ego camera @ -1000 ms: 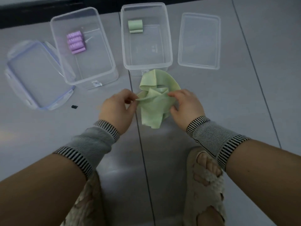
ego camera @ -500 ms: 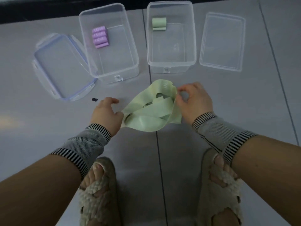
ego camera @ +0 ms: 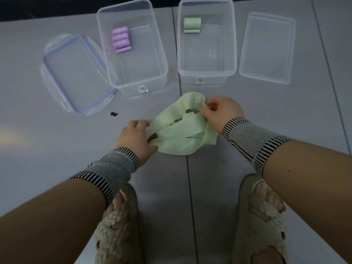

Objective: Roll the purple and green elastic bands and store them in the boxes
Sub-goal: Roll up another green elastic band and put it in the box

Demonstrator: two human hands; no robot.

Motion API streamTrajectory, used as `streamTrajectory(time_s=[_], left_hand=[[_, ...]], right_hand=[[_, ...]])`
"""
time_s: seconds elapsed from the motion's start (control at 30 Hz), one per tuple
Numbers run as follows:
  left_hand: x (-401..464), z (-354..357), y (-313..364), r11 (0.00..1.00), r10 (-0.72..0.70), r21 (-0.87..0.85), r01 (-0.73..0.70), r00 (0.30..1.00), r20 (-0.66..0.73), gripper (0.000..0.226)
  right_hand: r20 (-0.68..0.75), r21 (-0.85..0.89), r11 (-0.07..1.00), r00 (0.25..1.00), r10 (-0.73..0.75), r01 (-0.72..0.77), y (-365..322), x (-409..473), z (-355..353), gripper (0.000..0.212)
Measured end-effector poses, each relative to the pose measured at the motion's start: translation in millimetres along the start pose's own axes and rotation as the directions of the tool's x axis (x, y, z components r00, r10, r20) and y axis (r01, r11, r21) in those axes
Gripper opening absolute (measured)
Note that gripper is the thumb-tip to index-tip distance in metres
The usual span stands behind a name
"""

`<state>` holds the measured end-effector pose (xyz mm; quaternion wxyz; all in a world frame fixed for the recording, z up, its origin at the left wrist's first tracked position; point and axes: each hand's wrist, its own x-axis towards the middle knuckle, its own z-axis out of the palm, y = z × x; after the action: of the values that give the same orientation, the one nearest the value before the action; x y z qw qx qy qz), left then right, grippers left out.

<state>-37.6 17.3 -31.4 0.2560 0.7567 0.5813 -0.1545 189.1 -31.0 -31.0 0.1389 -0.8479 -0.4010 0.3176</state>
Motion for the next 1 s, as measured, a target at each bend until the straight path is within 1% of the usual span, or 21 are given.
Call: streamTrajectory(time_s=[0.07,0.13,0.17,0.2,0.23,0.27,0.3,0.33,0.37,0.4,0.43,0.47,0.5,0.53,0.57,0.63,0.73,0.8,0.87,0.93,1.0], left_hand=[[-0.4,-5.6,-5.6,0.998,-0.052,0.017,0.052,0.999,-0.011,0.033],[-3.1,-14.5,-5.6,0.998,-0.049,-0.031,0.047,0.996,-0.072,0.019],[-3.8,-21.0,-4.1,0.996,-0.035,-0.09,0.023,0.99,-0.137,0.016],[-4.1,-29.6,-2.6,0.986,-0.023,-0.165,-0.015,0.974,-0.227,0.015],[-4.0,-39.8,-1.3,0.969,-0.014,-0.236,-0.068,0.943,-0.331,0.014],[-3.8,-50.4,-0.7,0.952,-0.009,-0.281,-0.124,0.903,-0.429,0.013],[-3.3,-59.5,-1.4,0.941,-0.008,-0.295,-0.165,0.862,-0.507,0.013],[-2.6,-65.0,-4.0,0.94,-0.009,-0.289,-0.183,0.83,-0.557,0.013],[-2.0,-66.2,-7.7,0.945,-0.01,-0.271,-0.18,0.817,-0.577,0.014],[-2.1,-63.9,-11.2,0.954,-0.003,-0.247,-0.17,0.818,-0.576,0.014],[-1.9,-57.3,-14.8,0.964,0.014,-0.214,-0.16,0.831,-0.556,0.014],[-1.9,-47.4,-17.6,0.972,0.041,-0.177,-0.154,0.855,-0.517,0.013],[-1.8,-36.1,-19.5,0.979,0.068,-0.141,-0.147,0.888,-0.456,0.013],[-1.3,-24.9,-21.1,0.985,0.088,-0.104,-0.137,0.922,-0.377,0.015],[-1.0,-15.0,-22.1,0.99,0.097,-0.067,-0.121,0.951,-0.293,0.02],[-1.2,-2.9,-21.1,0.996,0.084,-0.015,-0.088,0.982,-0.172,0.031],[-0.5,2.4,-17.3,0.998,0.055,-0.032,-0.06,0.989,-0.141,0.043],[0.6,1.6,-15.9,0.997,0.047,-0.059,-0.056,0.988,-0.15,0.047],[2.4,0.0,-16.0,0.994,0.03,-0.099,-0.047,0.987,-0.16,0.05],[4.0,-0.7,-17.3,0.991,-0.001,-0.131,-0.02,0.988,-0.156,0.052],[4.2,0.6,-18.1,0.99,-0.016,-0.144,-0.006,0.988,-0.153,0.053]], right_hand=[[0.003,-0.129,0.99,0.999,-0.049,0.049,-4.3,-2.6,0.0,0.026],[-0.035,-0.102,0.992,0.996,-0.079,0.075,-10.4,-5.3,-0.4,0.025],[-0.08,-0.011,0.997,0.994,-0.081,0.08,-16.1,-6.2,-4.0,0.024],[-0.131,0.142,0.987,0.99,-0.057,0.076,-22.4,-4.8,-9.3,0.022],[-0.179,0.328,0.942,0.984,-0.013,0.072,-28.9,-3.4,-17.5,0.018],[-0.206,0.515,0.856,0.977,0.058,0.057,-34.4,-1.7,-27.8,0.014],[-0.201,0.69,0.723,0.968,0.15,0.032,-38.4,0.6,-39.2,0.011],[-0.14,0.837,0.547,0.957,0.253,-0.023,-38.3,2.9,-48.7,0.011],[-0.035,0.928,0.36,0.943,0.332,-0.092,-35.9,2.4,-56.7,0.012],[0.062,0.96,0.23,0.92,0.387,-0.161,-27.8,3.7,-58.2,0.013],[0.109,0.952,0.217,0.902,0.418,-0.215,-17.7,4.9,-55.6,0.014],[0.106,0.906,0.33,0.895,0.432,-0.267,-5.0,7.0,-48.8,0.013],[0.072,0.791,0.526,0.902,0.426,-0.312,7.8,7.1,-40.4,0.012],[0.03,0.629,0.699,0.909,0.415,-0.34,19.9,7.5,-30.7,0.015],[-0.019,0.461,0.816,0.915,0.402,-0.349,28.6,3.8,-23.4,0.023],[-0.115,0.238,0.919,0.931,0.347,-0.314,41.1,-2.3,-14.5,0.038],[-0.285,0.099,0.993,0.954,0.091,-0.065,39.9,-8.9,-14.8,0.038],[-0.307,0.019,0.993,0.946,-0.102,0.113,28.1,-10.1,-14.6,0.031],[-0.279,-0.075,0.949,0.907,-0.315,0.306,11.2,-12.9,-8.5,0.024],[-0.215,-0.148,0.88,0.854,-0.474,0.451,-5.4,-15.1,0.4,0.02],[-0.114,-0.186,0.845,0.843,-0.526,0.502,-16.9,-14.0,10.1,0.023]])
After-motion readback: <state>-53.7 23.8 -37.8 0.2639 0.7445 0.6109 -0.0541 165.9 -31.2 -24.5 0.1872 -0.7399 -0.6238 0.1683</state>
